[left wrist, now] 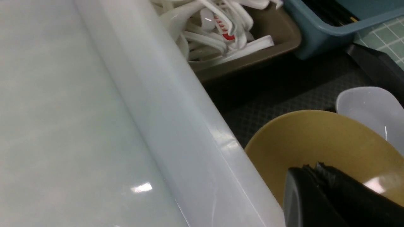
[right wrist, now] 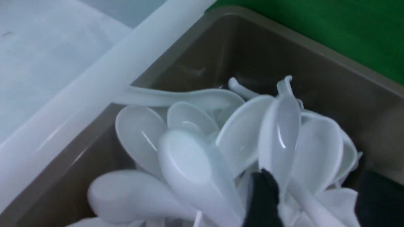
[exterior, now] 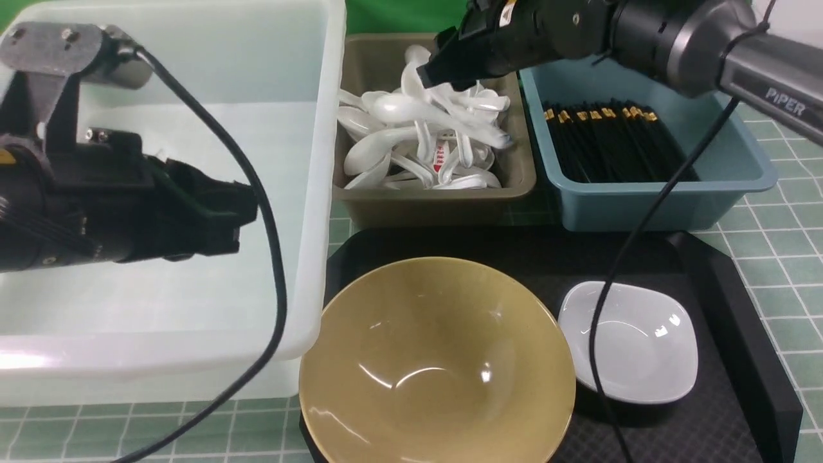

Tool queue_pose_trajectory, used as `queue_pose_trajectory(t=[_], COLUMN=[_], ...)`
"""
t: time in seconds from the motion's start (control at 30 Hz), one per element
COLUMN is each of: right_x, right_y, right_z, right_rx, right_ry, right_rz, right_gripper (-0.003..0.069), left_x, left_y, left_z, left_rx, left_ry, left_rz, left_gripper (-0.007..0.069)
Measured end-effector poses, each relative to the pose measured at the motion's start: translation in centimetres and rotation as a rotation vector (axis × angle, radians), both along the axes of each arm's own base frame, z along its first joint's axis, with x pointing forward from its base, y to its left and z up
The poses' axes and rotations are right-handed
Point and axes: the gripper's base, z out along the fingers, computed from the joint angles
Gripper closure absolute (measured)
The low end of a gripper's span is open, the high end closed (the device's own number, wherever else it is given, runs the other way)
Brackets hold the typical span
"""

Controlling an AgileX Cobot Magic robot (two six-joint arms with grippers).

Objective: On blue table put chopsticks spoon bowls plates into blue grey white boxes.
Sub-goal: 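Place the white spoon into the bin of spoons with the right gripper, then grasp the large bowl on the tray by its rim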

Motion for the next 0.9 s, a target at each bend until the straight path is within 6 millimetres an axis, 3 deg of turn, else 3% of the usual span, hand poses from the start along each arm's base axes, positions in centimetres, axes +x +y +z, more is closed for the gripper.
queue_pose_trajectory(t=[0.03,0.07,0.13,0.2,0.23,0.4,0.5,0.63,0.77,0.8,0.9], right_x=[-0.1,-0.9,-2.5,-3.5,-5.4,-9.6,-11.7,-15.4,-17.7,-18.9,-19.9], right_y=[0.0,-0.4,-1.1,-1.6,-2.4,-4.4,-5.4,-7.2,-8.3,-8.8,-9.3], right_z=[0.1,2.0,4.7,6.4,8.8,12.5,13.5,14.0,13.5,13.0,12.3], right_rx=[-0.002,-0.027,-0.069,-0.088,-0.125,-0.181,-0.183,-0.191,-0.205,-0.213,-0.227], right_ry=[0.005,0.053,0.101,0.11,0.133,0.168,0.173,0.197,0.228,0.248,0.272], right_rz=[0.001,0.009,0.031,0.045,0.071,0.111,0.111,0.114,0.118,0.12,0.125], right_gripper=[0.0167,0.0098,0.0057,0.0052,0.0055,0.0104,0.0136,0.0178,0.02,0.0209,0.0216], left_x=[0.0,0.5,1.7,2.4,3.8,6.6,8.2,10.6,12.4,13.3,14.4], left_y=[-0.1,-0.3,-0.8,-1.1,-1.8,-6.1,-9.4,-12.7,-14.0,-14.5,-15.1], left_z=[0.1,0.8,1.9,2.4,3.1,2.8,0.8,-2.0,-4.8,-6.4,-8.5], left_rx=[0.005,0.017,0.039,0.05,0.07,0.199,0.285,0.414,0.507,0.537,0.569], left_ry=[0.003,0.006,0.013,0.02,0.03,0.086,0.183,0.288,0.325,0.345,0.361], left_rz=[-0.012,-0.046,-0.101,-0.128,-0.18,-0.373,-0.408,-0.388,-0.407,-0.424,-0.446], left_gripper=[0.0636,0.0636,0.0636,0.0636,0.0634,0.0566,0.0475,0.0287,0.0167,0.012,0.009])
